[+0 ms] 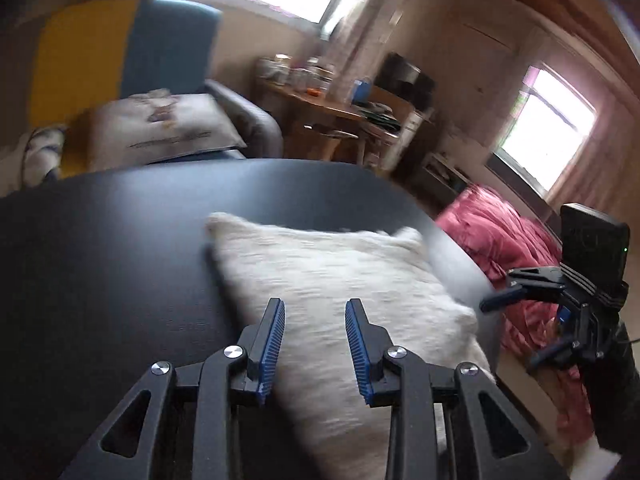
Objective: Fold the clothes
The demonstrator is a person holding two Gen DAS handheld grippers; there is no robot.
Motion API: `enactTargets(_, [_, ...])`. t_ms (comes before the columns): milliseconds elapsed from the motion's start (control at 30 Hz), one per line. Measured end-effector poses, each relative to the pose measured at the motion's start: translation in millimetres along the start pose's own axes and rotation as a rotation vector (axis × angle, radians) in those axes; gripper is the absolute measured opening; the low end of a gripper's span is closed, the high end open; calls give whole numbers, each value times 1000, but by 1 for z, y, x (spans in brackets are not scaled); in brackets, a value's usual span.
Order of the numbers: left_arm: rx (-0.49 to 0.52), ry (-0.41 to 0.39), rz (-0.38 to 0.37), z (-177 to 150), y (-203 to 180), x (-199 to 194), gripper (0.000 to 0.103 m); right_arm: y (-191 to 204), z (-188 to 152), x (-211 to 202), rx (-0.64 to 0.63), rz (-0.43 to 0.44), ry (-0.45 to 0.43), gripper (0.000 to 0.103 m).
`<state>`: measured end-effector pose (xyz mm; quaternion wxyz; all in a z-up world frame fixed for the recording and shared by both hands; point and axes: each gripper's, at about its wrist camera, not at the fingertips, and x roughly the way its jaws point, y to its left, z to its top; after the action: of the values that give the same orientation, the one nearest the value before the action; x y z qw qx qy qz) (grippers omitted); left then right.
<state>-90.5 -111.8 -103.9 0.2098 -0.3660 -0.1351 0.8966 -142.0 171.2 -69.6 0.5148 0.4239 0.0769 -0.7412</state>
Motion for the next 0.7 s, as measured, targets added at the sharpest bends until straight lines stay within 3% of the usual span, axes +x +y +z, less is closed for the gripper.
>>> enactTargets(100, [26, -12, -19, 1, 2, 1, 31, -23, 4, 20, 78, -51, 33, 80])
enactTargets(200, [138, 101, 14, -8, -18, 32, 31, -46, -7, 45, 126, -114, 104, 80])
enactTargets(267, [222, 143, 67, -20, -26, 48, 32, -45, -7, 41, 118, -115, 94, 80])
enactTargets(400, [139, 76, 21, -15, -14, 30, 31, -39, 4, 36, 90, -145, 133, 80])
enactTargets(533, [172, 0, -43, -28, -19, -9, 31, -19, 32, 27, 3, -190, 95, 80])
enactTargets(600, [220, 0, -93, -43, -32, -20, 31, -9, 43, 42, -40, -207, 79, 80])
enactTargets(700, [283, 57, -99, -67, -51, -19, 31, -3, 75, 68, -69, -250, 114, 80])
